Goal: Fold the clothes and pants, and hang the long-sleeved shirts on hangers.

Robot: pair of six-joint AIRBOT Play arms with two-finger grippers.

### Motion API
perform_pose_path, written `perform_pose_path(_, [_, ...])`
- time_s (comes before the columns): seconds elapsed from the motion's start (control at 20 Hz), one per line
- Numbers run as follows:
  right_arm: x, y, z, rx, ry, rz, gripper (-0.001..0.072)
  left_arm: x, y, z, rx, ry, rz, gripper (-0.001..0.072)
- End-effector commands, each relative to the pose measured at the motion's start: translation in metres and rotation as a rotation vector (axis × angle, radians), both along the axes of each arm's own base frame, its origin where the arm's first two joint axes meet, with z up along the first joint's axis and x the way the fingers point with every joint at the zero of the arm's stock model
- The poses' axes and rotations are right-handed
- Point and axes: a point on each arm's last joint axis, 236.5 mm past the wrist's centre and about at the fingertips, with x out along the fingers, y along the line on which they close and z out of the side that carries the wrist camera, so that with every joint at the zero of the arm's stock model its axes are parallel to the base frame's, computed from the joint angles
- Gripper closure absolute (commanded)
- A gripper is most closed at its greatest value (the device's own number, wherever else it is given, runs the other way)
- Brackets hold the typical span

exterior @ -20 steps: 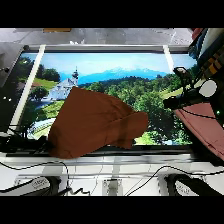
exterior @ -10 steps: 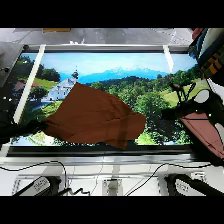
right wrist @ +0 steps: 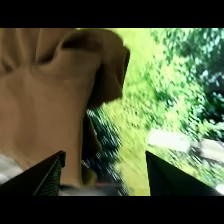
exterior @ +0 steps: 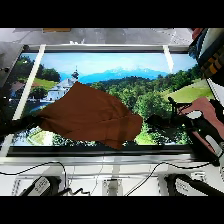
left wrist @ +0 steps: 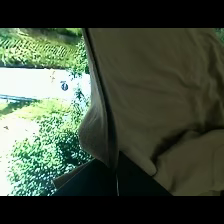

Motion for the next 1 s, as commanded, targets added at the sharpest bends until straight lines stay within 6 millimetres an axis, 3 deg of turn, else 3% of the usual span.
perform_pose_path(0.0, [0.006,0.021,-0.005,0.058,0.006,-0.043,0.0198,0.001,0.0,0.002,-0.001,-0.004,0.005,0.0691])
perform_pose_path(0.1, [0.0,0.041,-0.011,0.074,0.017,0.007,0.0207,0.001,0.0,0.002,-0.001,-0.004,0.005,0.0691])
perform_pose_path(0.2, [0.002,0.064,-0.007,0.114,-0.016,0.044,0.0265,0.001,0.0,0.002,-0.001,-0.004,0.005,0.0691])
perform_pose_path(0.25, [0.005,0.071,-0.006,0.113,-0.036,0.045,0.032,0.001,0.0,0.002,0.0,-0.004,0.006,0.0691])
perform_pose_path(0.45, [0.029,0.081,0.005,0.069,-0.126,0.034,0.0696,0.001,0.0,0.003,-0.004,-0.007,0.007,0.0691])
perform_pose_path(0.55, [0.05,0.081,0.03,0.065,-0.204,0.044,0.0697,0.013,-0.005,0.019,-0.062,-0.063,0.034,0.0691])
perform_pose_path(0.65, [0.074,0.081,0.069,0.029,-0.327,0.086,0.0697,0.038,-0.008,0.062,-0.174,-0.2,0.088,0.0691])
perform_pose_path(0.75, [0.097,0.079,0.123,-0.015,-0.477,0.129,0.0697,0.063,-0.004,0.124,-0.276,-0.374,0.133,0.0692])
perform_pose_path(0.85, [0.114,0.075,0.187,-0.066,-0.642,0.143,0.0697,0.076,0.002,0.187,-0.319,-0.531,0.142,0.0692])
perform_pose_path(0.95, [0.118,0.069,0.251,-0.122,-0.803,0.154,0.0697,0.079,0.004,0.237,-0.293,-0.645,0.118,0.0692])
